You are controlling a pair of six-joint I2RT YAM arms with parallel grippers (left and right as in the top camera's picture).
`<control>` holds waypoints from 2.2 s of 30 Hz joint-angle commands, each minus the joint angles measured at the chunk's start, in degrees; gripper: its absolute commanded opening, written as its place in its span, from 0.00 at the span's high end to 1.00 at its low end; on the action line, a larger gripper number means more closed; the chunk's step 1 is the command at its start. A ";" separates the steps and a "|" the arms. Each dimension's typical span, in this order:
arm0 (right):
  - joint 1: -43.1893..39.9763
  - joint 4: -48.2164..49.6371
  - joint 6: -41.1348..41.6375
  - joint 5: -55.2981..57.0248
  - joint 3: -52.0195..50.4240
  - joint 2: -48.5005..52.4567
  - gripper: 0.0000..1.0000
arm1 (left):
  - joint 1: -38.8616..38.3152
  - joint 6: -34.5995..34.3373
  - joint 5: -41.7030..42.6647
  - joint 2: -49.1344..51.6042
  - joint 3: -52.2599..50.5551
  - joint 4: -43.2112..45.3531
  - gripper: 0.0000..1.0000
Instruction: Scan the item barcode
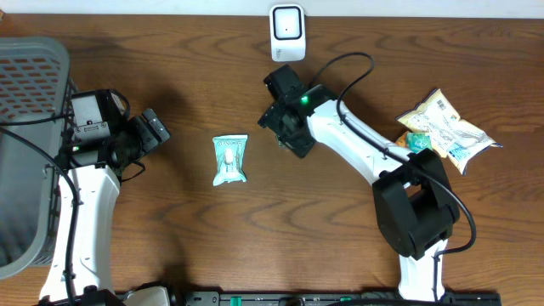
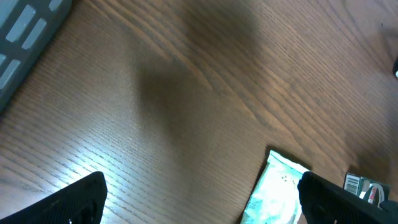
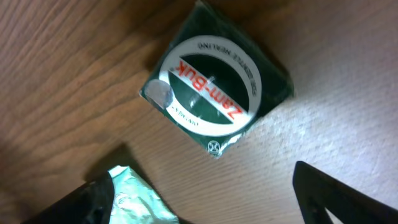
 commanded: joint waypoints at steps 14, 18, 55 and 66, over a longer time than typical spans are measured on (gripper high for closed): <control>1.05 6.58 18.43 12.46 -0.26 4.74 0.12 | 0.24 0.52 -0.57 0.02 0.24 -0.15 0.02; 1.05 7.85 18.40 14.49 -0.26 5.03 0.12 | 0.24 0.52 -0.57 0.02 0.24 -0.17 0.02; -5.18 9.42 -51.54 -6.91 2.01 9.27 0.29 | 0.24 0.52 -0.57 0.02 0.24 -0.15 0.02; -6.80 -4.15 -78.75 -8.81 10.73 9.27 0.24 | 0.24 0.52 -0.57 0.02 0.24 -0.15 0.02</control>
